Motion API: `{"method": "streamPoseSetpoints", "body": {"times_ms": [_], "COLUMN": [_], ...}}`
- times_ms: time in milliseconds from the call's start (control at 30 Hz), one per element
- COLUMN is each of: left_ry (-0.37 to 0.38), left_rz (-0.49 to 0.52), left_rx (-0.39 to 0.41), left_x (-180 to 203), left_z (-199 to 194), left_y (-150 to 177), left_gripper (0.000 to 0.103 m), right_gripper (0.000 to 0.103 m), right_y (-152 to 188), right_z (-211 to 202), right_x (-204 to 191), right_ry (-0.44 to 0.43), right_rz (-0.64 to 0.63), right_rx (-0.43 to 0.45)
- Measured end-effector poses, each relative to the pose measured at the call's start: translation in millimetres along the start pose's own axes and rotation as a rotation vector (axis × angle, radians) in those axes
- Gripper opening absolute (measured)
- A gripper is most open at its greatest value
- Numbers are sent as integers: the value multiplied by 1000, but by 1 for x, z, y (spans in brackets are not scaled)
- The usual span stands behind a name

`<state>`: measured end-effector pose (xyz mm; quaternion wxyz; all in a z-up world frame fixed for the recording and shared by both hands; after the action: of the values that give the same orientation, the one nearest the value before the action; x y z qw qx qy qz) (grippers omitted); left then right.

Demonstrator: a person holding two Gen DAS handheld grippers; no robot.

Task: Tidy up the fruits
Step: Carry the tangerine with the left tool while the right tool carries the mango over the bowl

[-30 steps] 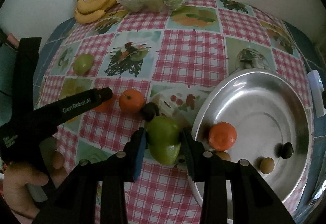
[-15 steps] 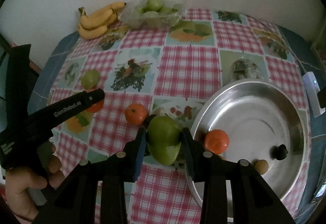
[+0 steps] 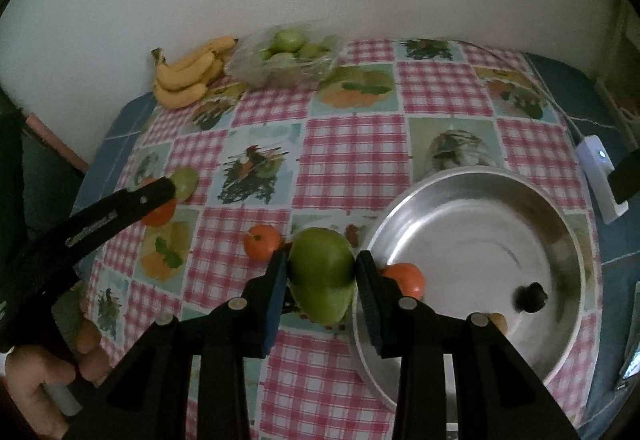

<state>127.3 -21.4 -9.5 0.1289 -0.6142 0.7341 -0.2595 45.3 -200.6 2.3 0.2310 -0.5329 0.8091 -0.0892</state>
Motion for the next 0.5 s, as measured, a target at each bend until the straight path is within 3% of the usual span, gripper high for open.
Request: {"method": "streamPoseSetpoints", "body": {"times_ms": [500], "left_ry": [81], "left_rz": [190], "left_rx": [-62], "left_x": [78], "left_z": [5], "left_y": [15], "left_gripper": [43], "right_gripper": [37], "right_y": [-12], "right_z": [-17], "right_x": [81], "right_ry": [94], "right_rz": [199], "right_rx": [52]}}
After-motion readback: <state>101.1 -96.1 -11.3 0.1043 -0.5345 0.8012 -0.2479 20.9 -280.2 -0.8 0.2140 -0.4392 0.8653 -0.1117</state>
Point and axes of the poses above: each gripper's, at about its wrist camera, not at the fingertips, and z roughly the way its jaws point, x to its right, y to its underside, the point moved 1 cm from there along z, roughly the way its jaws point, and after that the axes turned 11 degrees about z, right-handed, at the moved point
